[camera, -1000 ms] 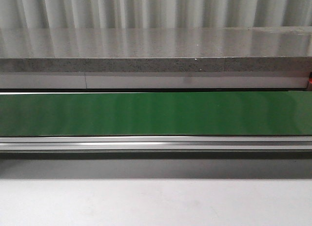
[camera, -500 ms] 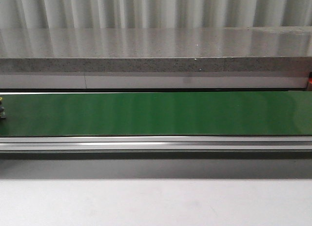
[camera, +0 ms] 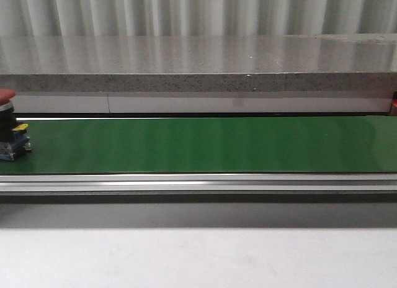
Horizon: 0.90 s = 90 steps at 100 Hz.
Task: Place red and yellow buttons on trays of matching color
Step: 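Lower the left gripper onto a yellow button and grasp it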
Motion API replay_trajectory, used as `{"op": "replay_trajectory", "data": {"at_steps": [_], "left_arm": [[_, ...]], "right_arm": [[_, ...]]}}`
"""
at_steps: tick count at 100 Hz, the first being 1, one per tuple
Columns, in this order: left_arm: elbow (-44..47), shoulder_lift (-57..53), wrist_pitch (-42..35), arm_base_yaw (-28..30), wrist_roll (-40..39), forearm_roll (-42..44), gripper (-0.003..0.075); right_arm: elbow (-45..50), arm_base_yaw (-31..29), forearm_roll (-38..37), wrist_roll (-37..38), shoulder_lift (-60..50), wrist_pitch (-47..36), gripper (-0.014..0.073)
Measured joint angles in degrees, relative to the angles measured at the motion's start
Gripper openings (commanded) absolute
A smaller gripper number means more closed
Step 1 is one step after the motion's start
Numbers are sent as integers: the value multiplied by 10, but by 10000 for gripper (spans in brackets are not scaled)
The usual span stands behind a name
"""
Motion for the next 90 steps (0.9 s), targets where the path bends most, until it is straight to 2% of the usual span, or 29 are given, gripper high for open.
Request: {"op": "replay_trajectory", "data": {"at_steps": [4,26,33,52,90], "left_arm": [[0,3,-4,0,0,0,524],[-1,5,-12,0,0,0,236],[-1,5,-12,0,0,0,174],[-1,5,-11,0,10,0,137],[-1,-70,26,0,149,4,137]], "right_arm": [[0,0,0,0,0,0,-67],[0,0,0,0,0,0,-67],[0,0,0,0,0,0,-67],[0,0,0,0,0,0,-67],[0,0,0,0,0,0,-67]]}}
